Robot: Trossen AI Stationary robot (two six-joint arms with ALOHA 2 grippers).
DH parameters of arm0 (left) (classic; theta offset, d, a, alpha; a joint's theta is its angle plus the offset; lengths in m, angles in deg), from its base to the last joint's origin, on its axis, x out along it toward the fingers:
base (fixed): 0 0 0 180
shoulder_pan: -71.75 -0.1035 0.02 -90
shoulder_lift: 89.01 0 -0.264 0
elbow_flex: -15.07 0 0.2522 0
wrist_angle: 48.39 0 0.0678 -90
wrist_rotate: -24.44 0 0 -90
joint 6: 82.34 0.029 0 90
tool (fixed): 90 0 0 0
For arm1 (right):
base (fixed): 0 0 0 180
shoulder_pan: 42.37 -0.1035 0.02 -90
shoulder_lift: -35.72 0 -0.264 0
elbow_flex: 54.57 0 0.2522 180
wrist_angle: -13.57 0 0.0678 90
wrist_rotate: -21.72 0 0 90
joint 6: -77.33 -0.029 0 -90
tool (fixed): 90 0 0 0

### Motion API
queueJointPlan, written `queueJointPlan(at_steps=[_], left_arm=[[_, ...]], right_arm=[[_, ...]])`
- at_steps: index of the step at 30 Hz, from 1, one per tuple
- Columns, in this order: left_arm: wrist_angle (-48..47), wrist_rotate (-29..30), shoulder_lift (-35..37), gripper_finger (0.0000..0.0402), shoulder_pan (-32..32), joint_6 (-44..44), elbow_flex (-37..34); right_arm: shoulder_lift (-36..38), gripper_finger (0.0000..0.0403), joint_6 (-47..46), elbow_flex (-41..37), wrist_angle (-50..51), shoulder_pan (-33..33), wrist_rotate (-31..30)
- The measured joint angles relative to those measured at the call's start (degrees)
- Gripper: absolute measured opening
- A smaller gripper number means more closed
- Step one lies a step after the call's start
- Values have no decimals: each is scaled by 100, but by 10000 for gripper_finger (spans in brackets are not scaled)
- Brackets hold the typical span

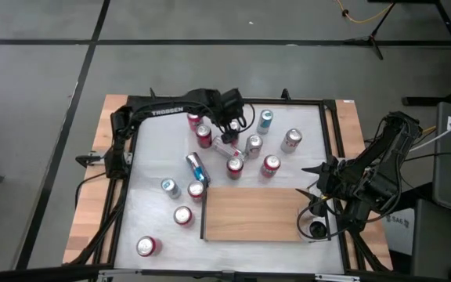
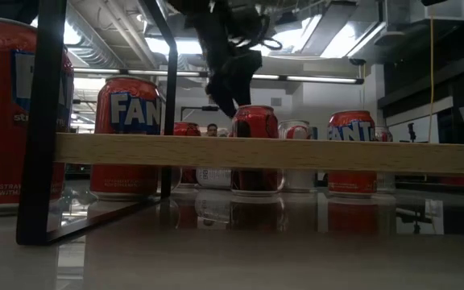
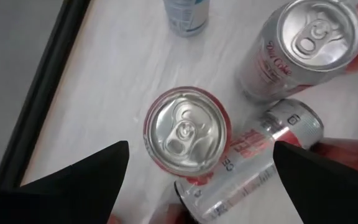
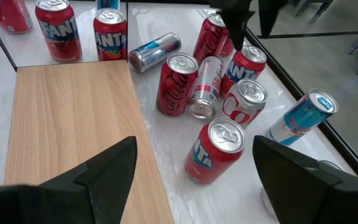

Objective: Place canned beverage on shelf
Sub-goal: Put the top right orange soda can on the shelf

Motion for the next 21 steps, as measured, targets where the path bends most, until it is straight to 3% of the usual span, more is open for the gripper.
queueJointPlan(at_steps=[13, 21], left_arm=[[757, 1, 7, 392, -13, -1, -711], [946, 219, 2, 392, 11, -9, -752]], right_arm=[[-2, 310, 2, 0, 2, 0, 0], [-2, 310, 4, 0, 2, 0, 0]])
